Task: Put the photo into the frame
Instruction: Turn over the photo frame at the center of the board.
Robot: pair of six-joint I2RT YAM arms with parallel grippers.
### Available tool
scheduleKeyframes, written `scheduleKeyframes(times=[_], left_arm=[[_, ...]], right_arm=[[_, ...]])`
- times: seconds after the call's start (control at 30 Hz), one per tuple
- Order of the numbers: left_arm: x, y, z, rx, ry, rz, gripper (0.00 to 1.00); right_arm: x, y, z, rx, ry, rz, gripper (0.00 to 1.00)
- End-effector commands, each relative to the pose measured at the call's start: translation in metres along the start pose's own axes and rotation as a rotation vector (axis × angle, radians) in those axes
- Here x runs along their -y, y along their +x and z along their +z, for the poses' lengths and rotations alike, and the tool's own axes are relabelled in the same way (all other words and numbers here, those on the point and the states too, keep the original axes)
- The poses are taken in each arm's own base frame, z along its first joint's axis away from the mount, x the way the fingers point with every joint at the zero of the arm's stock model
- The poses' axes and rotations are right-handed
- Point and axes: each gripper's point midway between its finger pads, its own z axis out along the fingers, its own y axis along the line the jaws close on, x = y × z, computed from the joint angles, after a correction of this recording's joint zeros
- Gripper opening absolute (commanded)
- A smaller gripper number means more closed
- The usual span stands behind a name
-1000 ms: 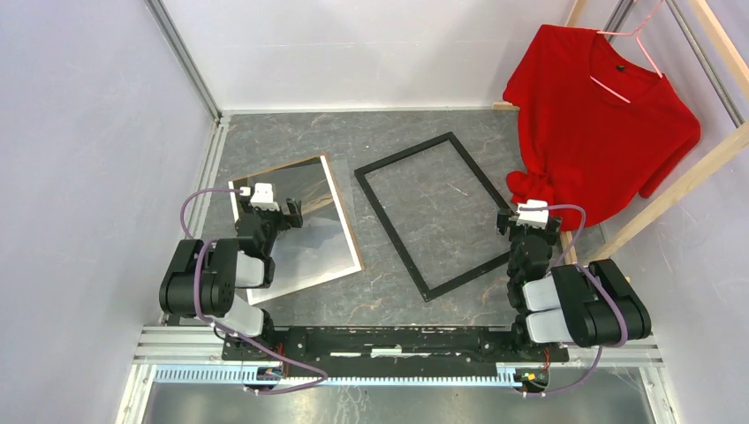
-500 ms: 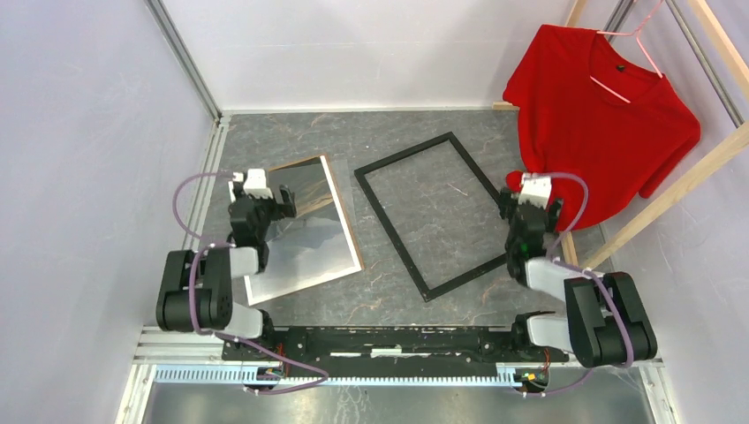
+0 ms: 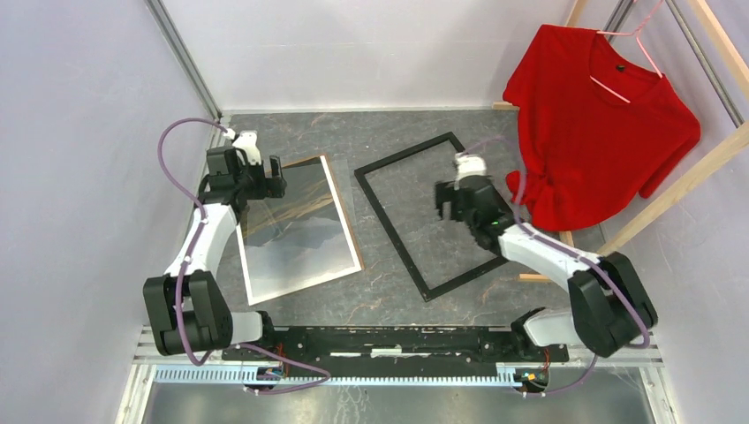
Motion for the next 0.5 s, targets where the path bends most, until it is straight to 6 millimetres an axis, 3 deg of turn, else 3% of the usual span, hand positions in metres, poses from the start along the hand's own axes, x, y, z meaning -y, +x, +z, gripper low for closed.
scheduleKeyframes(times=[0.0,0.2,0.47], left_arm=[[0.017,0.023,-0.037,-0.144,0.076,0.026,1.00],[0.023,0.038,-0.062,-0.214,0.088,0.037,1.00],[0.025,0.051,-0.080,-0.249,0.089,0.061,1.00]], right_arm=[[-0.073,0.018,-0.013,-0.070,-0.163,-0.216,0.98],[-0.145,0.052,-0.022,-0.132,-0.335,-0.357,0.98],[-0.172,0.082,-0.021,-0.189,-0.396,-0.425,0.94]])
